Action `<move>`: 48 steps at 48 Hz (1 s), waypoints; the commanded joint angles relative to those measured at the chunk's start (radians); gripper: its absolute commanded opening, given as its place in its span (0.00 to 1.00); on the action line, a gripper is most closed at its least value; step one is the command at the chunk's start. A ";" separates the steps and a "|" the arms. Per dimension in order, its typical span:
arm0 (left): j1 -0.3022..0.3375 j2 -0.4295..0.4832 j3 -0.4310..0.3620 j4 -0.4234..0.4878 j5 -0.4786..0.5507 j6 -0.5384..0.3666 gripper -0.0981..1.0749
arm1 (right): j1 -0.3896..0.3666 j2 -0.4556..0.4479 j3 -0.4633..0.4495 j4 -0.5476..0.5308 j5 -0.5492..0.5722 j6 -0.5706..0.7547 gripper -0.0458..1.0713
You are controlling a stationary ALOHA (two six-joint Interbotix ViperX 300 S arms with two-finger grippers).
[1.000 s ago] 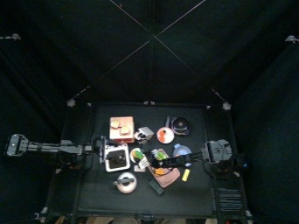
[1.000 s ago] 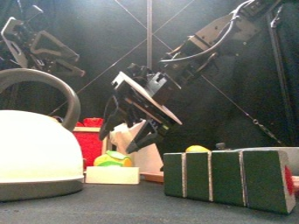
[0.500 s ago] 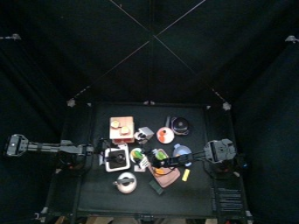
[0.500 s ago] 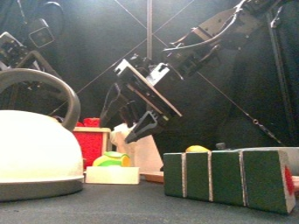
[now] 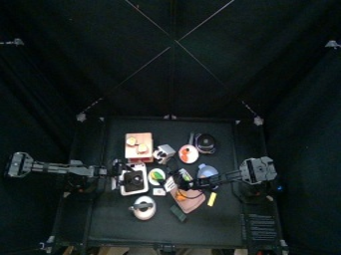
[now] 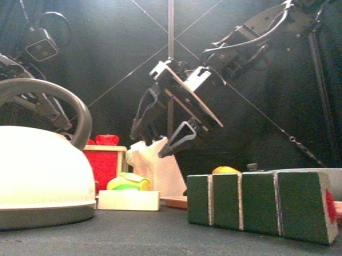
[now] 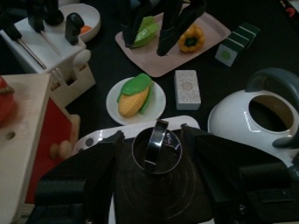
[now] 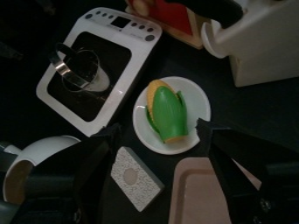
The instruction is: Grab cookiec utter
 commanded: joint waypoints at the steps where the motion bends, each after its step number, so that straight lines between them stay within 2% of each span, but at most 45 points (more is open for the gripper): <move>1: -0.008 0.018 -0.008 0.025 -0.023 0.000 0.86 | 0.000 -0.055 -0.002 0.002 0.002 -0.002 0.93; 22: -0.005 0.103 -0.018 0.069 -0.054 0.002 0.85 | 0.000 -0.087 0.028 0.008 0.003 -0.002 0.93; 48: 0.041 0.156 -0.028 0.086 -0.067 0.002 0.84 | -0.002 -0.087 0.041 0.032 0.003 0.000 0.93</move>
